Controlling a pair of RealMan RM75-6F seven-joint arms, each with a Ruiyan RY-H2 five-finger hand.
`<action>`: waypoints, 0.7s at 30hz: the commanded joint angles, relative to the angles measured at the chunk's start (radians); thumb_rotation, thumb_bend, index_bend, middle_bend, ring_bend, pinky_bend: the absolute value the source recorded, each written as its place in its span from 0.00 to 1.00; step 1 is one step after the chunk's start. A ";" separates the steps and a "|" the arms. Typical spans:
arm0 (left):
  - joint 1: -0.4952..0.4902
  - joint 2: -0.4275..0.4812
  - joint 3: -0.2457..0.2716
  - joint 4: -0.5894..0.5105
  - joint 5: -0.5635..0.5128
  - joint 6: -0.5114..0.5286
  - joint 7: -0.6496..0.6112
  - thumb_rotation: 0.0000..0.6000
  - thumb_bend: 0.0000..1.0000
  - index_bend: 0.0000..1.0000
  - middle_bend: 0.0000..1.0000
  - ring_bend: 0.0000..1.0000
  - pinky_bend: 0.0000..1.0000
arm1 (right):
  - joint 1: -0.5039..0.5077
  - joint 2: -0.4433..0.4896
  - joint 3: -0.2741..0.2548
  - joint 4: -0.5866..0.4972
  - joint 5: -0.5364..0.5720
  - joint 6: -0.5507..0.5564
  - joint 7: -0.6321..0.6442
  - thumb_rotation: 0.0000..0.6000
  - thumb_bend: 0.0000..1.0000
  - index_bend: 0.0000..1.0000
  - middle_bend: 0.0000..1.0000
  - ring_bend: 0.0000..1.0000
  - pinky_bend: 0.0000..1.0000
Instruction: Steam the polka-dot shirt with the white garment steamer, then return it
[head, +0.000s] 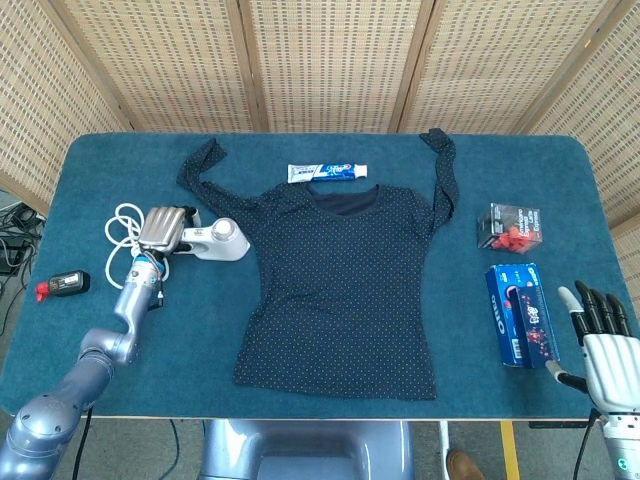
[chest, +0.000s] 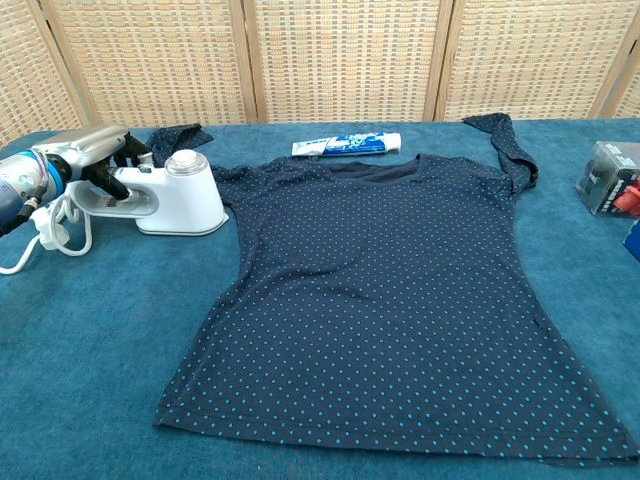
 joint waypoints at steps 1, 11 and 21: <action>0.012 0.005 0.006 0.001 0.006 0.020 -0.006 1.00 0.46 0.73 0.64 0.61 0.71 | 0.000 0.000 -0.001 0.000 -0.002 0.000 0.000 1.00 0.00 0.06 0.00 0.00 0.00; 0.029 0.040 -0.005 -0.019 -0.006 0.035 -0.022 1.00 0.64 0.96 0.79 0.73 0.84 | -0.002 0.002 -0.007 -0.004 -0.016 0.007 0.003 1.00 0.00 0.06 0.00 0.00 0.00; 0.000 0.102 -0.019 -0.077 0.006 0.088 -0.054 1.00 0.64 0.97 0.79 0.73 0.84 | -0.001 0.004 -0.005 -0.007 -0.011 0.006 0.007 1.00 0.00 0.06 0.00 0.00 0.00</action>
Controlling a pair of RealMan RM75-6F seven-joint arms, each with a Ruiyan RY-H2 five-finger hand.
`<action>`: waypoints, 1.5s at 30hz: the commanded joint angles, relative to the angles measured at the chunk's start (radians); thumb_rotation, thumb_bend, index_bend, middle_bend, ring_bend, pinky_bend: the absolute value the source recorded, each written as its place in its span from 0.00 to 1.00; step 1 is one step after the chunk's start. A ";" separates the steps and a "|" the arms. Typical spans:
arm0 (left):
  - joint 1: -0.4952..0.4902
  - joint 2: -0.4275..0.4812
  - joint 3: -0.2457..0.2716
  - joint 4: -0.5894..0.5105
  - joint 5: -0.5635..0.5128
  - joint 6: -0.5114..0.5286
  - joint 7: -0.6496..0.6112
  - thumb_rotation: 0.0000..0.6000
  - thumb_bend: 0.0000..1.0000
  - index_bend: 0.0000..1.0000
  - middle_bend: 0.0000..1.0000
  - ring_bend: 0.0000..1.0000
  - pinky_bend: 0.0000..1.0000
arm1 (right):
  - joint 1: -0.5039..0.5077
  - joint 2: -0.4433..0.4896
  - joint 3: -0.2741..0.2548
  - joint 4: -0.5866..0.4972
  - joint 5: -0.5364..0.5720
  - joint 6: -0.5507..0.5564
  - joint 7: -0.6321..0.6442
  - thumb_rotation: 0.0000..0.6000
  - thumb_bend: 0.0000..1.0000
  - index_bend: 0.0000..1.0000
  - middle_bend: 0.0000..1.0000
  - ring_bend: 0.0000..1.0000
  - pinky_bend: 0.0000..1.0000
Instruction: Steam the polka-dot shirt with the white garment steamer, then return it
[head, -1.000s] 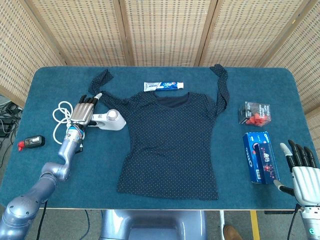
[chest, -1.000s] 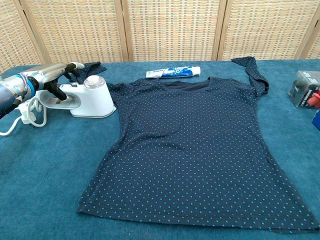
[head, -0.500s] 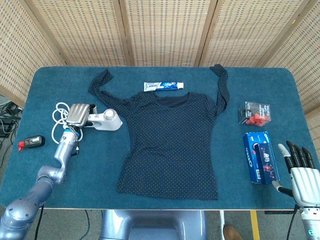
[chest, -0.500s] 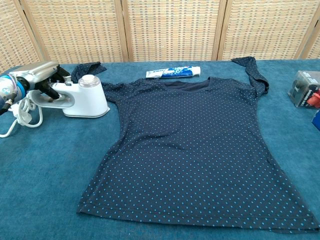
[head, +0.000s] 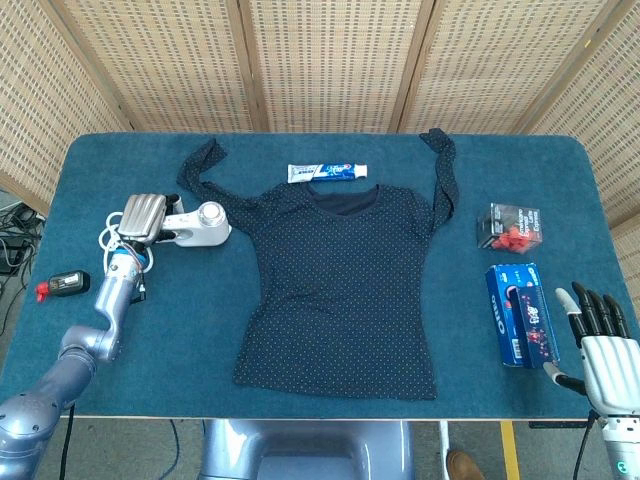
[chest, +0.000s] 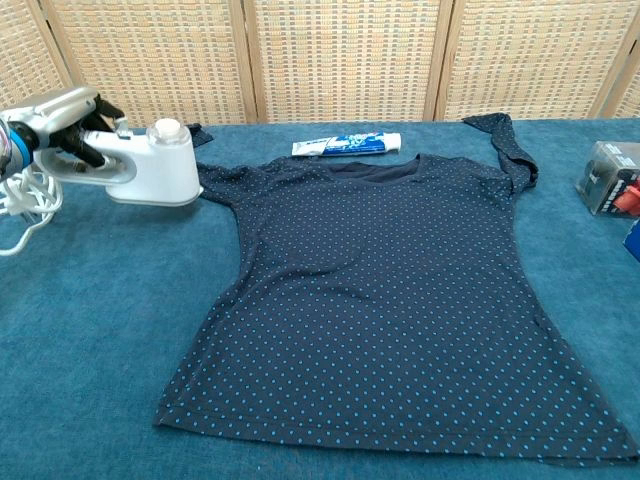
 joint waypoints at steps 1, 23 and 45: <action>-0.019 0.015 -0.010 -0.021 0.000 0.002 -0.006 1.00 0.64 0.97 0.79 0.73 0.85 | 0.001 0.001 0.001 0.000 0.003 -0.001 0.002 1.00 0.00 0.06 0.00 0.00 0.00; -0.260 -0.165 -0.042 0.056 -0.005 -0.169 -0.052 1.00 0.62 0.96 0.80 0.73 0.88 | 0.021 0.004 0.026 0.019 0.081 -0.052 0.031 1.00 0.00 0.06 0.00 0.00 0.00; -0.286 -0.318 -0.012 0.156 0.023 -0.130 -0.185 1.00 0.61 0.96 0.80 0.73 0.88 | 0.022 0.016 0.028 0.027 0.091 -0.057 0.069 1.00 0.00 0.06 0.00 0.00 0.00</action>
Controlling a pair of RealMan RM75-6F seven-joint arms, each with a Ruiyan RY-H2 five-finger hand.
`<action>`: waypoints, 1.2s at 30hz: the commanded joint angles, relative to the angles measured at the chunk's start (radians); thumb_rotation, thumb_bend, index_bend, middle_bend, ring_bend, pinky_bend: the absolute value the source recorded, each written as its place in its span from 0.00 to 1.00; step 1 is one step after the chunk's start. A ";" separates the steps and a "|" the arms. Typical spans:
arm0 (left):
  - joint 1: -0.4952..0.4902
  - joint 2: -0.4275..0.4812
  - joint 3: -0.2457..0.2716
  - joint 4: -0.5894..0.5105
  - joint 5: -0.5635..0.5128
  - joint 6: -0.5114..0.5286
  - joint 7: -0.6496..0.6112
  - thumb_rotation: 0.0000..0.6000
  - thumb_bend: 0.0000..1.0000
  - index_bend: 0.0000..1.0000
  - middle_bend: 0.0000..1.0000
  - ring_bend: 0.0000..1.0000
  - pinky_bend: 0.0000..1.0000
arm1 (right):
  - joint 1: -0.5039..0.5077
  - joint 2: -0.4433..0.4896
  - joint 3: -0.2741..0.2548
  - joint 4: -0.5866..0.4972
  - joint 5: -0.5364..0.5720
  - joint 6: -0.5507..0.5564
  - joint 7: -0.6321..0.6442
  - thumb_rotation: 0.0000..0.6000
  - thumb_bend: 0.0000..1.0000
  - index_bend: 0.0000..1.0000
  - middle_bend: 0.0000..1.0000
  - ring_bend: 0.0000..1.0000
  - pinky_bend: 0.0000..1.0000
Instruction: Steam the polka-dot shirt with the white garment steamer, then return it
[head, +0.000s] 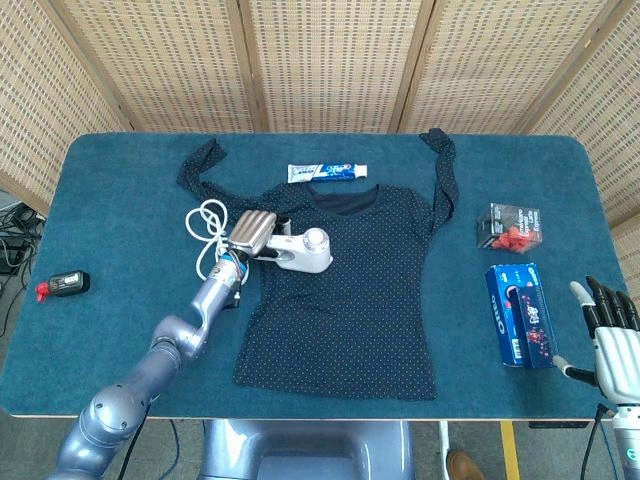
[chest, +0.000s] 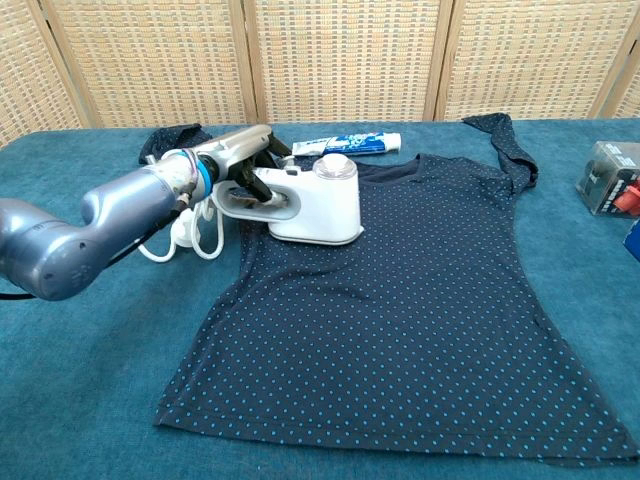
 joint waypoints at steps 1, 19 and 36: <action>-0.012 -0.024 -0.008 0.022 -0.005 0.014 -0.017 1.00 0.61 0.96 0.80 0.73 0.88 | 0.000 0.001 0.000 0.000 0.001 0.000 0.002 1.00 0.00 0.06 0.00 0.00 0.00; -0.012 -0.057 0.057 0.022 0.053 0.031 -0.044 1.00 0.61 0.96 0.80 0.73 0.88 | -0.002 0.009 -0.005 -0.005 -0.011 0.005 0.018 1.00 0.00 0.06 0.00 0.00 0.00; 0.019 -0.002 0.123 -0.104 0.119 0.081 -0.088 1.00 0.61 0.96 0.80 0.73 0.88 | -0.003 0.011 -0.010 -0.012 -0.021 0.010 0.017 1.00 0.00 0.07 0.00 0.00 0.00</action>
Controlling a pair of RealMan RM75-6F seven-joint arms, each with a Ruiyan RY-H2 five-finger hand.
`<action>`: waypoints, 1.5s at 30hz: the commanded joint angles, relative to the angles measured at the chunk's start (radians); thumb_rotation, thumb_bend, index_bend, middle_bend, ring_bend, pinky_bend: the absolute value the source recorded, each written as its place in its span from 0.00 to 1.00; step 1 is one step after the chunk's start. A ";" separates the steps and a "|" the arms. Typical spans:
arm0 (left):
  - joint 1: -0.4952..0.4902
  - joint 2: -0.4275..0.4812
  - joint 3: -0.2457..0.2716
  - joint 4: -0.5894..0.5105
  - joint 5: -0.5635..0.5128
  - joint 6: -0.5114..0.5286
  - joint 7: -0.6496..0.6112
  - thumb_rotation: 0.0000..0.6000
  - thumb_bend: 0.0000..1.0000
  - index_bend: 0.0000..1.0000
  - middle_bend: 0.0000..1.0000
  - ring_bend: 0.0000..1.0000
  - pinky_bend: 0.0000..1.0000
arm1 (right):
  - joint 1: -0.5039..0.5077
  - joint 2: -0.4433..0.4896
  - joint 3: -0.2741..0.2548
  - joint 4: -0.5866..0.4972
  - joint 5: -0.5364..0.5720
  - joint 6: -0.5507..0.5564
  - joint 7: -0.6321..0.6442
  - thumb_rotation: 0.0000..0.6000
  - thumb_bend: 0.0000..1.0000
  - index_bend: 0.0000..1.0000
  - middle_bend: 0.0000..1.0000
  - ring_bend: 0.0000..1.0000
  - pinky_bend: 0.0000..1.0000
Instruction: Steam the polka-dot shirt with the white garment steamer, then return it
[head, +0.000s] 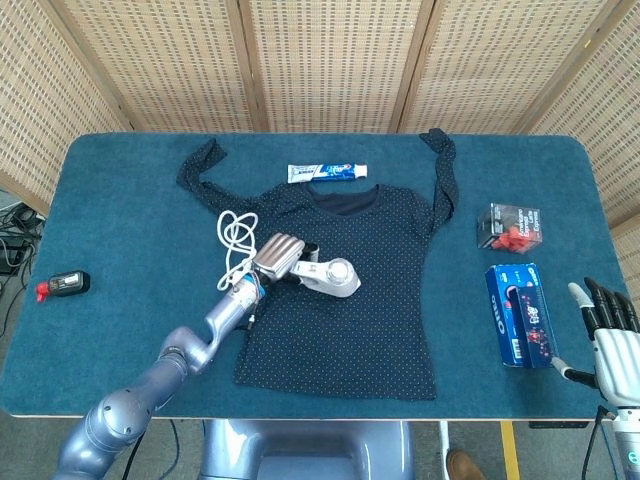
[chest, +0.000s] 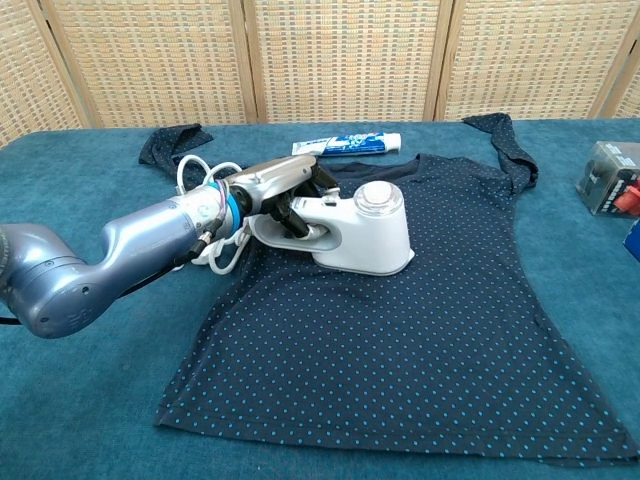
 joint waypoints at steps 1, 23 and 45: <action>0.004 0.018 0.008 -0.025 0.010 0.012 -0.003 1.00 0.61 0.96 0.80 0.73 0.88 | -0.001 0.001 -0.001 -0.001 -0.002 0.001 0.001 1.00 0.00 0.07 0.00 0.00 0.00; 0.009 0.185 0.073 -0.330 0.081 0.029 0.178 1.00 0.61 0.96 0.80 0.73 0.88 | -0.005 0.007 -0.006 -0.008 -0.017 0.012 0.012 1.00 0.00 0.07 0.00 0.00 0.00; 0.074 0.323 0.139 -0.621 0.137 0.098 0.283 1.00 0.61 0.96 0.80 0.73 0.88 | -0.011 0.014 -0.013 -0.017 -0.037 0.025 0.015 1.00 0.00 0.07 0.00 0.00 0.00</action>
